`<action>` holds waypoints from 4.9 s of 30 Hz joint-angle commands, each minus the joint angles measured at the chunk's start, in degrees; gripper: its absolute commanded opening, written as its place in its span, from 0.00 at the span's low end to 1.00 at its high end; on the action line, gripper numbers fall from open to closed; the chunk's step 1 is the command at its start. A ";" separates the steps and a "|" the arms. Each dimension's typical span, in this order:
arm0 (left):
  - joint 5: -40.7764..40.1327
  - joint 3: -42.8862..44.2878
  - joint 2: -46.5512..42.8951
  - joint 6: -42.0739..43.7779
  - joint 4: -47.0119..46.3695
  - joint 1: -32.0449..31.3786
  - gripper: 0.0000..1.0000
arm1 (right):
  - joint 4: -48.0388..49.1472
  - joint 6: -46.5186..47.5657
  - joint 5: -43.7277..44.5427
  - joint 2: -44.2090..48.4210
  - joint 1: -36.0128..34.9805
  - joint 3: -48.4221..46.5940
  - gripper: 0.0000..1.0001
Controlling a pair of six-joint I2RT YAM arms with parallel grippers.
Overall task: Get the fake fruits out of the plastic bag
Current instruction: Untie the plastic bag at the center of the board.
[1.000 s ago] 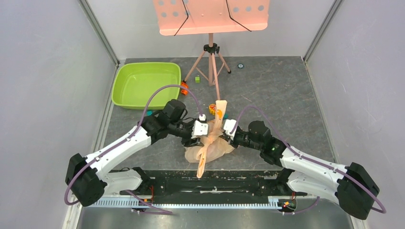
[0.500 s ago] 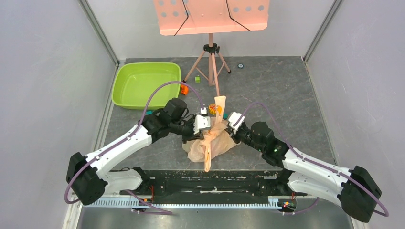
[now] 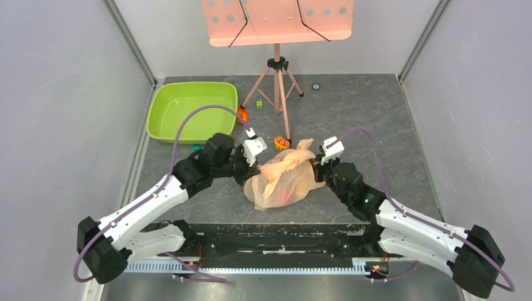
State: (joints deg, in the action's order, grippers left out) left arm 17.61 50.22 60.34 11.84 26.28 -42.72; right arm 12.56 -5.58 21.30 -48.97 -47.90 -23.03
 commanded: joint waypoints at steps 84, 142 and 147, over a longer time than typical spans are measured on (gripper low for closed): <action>-23.85 -7.58 -13.09 -20.81 -7.10 -0.13 0.02 | -13.12 1.64 -4.47 -4.92 2.25 -20.93 0.00; -14.89 9.35 2.61 8.63 -1.64 -13.43 0.57 | -11.38 -0.18 -17.53 3.01 3.16 -12.84 0.00; -15.91 8.50 0.38 9.82 -4.09 -13.44 0.60 | -11.39 -0.10 -17.72 2.96 3.17 -12.75 0.00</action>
State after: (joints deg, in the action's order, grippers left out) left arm 4.54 57.65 63.24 18.15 25.17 -55.90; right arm 1.17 -6.35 4.40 -46.83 -44.75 -34.26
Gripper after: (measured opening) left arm 0.588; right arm 0.011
